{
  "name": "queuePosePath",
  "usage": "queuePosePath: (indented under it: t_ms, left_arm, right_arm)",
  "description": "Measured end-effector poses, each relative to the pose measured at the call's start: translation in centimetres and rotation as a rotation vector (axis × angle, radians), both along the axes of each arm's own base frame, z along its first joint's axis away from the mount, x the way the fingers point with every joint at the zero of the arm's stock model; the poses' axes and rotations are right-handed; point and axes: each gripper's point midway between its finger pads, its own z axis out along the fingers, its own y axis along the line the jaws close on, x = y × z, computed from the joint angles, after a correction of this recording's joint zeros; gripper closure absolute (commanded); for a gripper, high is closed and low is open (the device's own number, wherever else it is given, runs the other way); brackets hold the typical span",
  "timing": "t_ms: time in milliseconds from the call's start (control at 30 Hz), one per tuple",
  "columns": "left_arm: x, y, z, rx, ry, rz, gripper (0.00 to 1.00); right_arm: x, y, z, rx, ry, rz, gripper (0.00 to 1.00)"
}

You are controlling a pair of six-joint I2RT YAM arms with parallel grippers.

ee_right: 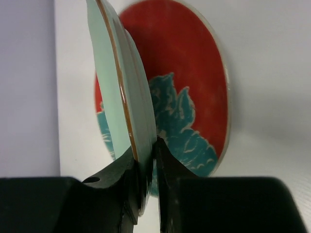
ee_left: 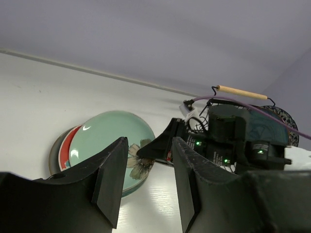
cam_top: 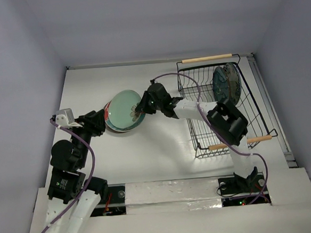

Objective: Unload the plates from the dish rack

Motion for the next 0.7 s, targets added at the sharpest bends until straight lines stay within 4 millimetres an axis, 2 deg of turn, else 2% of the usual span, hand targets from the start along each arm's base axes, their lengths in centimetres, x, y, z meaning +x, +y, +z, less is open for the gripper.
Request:
queuePosePath:
  t_ms: [100, 200, 233, 300, 333, 400, 433, 533, 700]
  left_arm:
    - [0.0, 0.0, 0.0, 0.000, 0.000, 0.000, 0.61]
    - [0.0, 0.1, 0.0, 0.000, 0.000, 0.004, 0.61]
    - [0.0, 0.1, 0.0, 0.000, 0.000, 0.005, 0.61]
    - [0.0, 0.2, 0.0, 0.000, 0.000, 0.008, 0.61]
    - [0.1, 0.2, 0.0, 0.000, 0.000, 0.010, 0.61]
    - [0.1, 0.2, 0.0, 0.000, 0.000, 0.011, 0.61]
    - [0.1, 0.2, 0.0, 0.000, 0.000, 0.011, 0.61]
    - [0.1, 0.2, 0.0, 0.000, 0.000, 0.011, 0.61]
    - [0.1, 0.3, 0.0, 0.000, 0.000, 0.011, 0.61]
  right_arm:
    - [-0.3, 0.3, -2.3, -0.010, 0.050, 0.005, 0.75]
    - [-0.5, 0.5, -2.7, -0.004, 0.063, 0.014, 0.65]
    - [-0.6, 0.6, -2.6, 0.000, 0.067, 0.018, 0.54]
    - [-0.8, 0.7, -2.5, -0.001, 0.065, 0.028, 0.40]
    - [-0.9, 0.8, -2.5, -0.004, 0.061, 0.035, 0.28]
    - [-1.2, 1.0, -2.5, -0.029, 0.052, 0.051, 0.17]
    - [-1.4, 1.1, -2.4, -0.049, 0.045, 0.060, 0.07]
    - [-1.6, 1.4, -1.8, -0.116, 0.009, 0.083, 0.00]
    - [-2.0, 0.6, -1.7, -0.272, -0.055, 0.096, 0.00]
